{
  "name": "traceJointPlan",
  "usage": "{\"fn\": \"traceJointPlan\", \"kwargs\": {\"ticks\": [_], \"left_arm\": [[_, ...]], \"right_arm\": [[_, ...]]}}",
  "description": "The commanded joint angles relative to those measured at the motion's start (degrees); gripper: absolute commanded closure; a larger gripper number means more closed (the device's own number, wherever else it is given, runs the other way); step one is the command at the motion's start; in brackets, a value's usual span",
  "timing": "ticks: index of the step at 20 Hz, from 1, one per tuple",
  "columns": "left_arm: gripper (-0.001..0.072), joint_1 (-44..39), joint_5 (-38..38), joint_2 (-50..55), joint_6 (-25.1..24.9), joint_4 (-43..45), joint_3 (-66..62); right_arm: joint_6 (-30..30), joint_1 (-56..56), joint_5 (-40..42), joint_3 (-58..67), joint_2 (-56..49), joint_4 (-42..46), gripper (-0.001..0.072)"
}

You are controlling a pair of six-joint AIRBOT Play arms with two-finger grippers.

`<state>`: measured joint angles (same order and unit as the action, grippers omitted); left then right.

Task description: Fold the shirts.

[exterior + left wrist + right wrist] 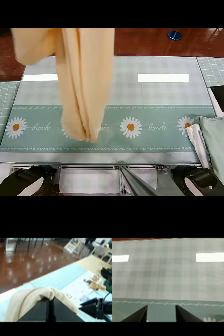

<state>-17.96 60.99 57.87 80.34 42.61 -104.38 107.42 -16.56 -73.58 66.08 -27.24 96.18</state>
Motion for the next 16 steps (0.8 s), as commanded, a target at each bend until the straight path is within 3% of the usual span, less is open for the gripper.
{"fn": "traceJointPlan", "kwargs": {"ticks": [1, 7, 12, 14, 15, 16], "left_arm": [[0.0691, -4.2, -0.2, -3.9, -0.2, 2.9, 10.0], [0.0690, -4.8, -4.8, -13.9, 1.6, 2.9, 45.5], [0.0689, -4.8, -13.4, -11.6, 1.6, 2.9, 67.6], [0.0687, -4.8, -14.5, -9.5, 2.0, 2.9, 71.8], [0.0621, -4.8, -14.0, -8.2, 2.2, 2.9, 73.0], [0.0353, -4.8, -12.7, -7.1, 2.4, 2.9, 73.1]], "right_arm": [[0.0, 0.0, -1.6, 0.0, 0.1, 0.4, 0.0303], [-0.2, 0.0, -2.7, -2.9, -0.1, 1.9, 0.0303], [-0.4, 0.0, -1.4, -12.1, -0.1, 1.8, 0.0302], [3.3, 0.0, 1.2, -17.7, -0.1, 1.9, 0.0302], [5.2, 0.0, 3.1, -20.6, -0.1, 1.7, 0.0302], [6.8, 0.0, 4.9, -23.0, -0.2, 1.7, 0.0302]]}}
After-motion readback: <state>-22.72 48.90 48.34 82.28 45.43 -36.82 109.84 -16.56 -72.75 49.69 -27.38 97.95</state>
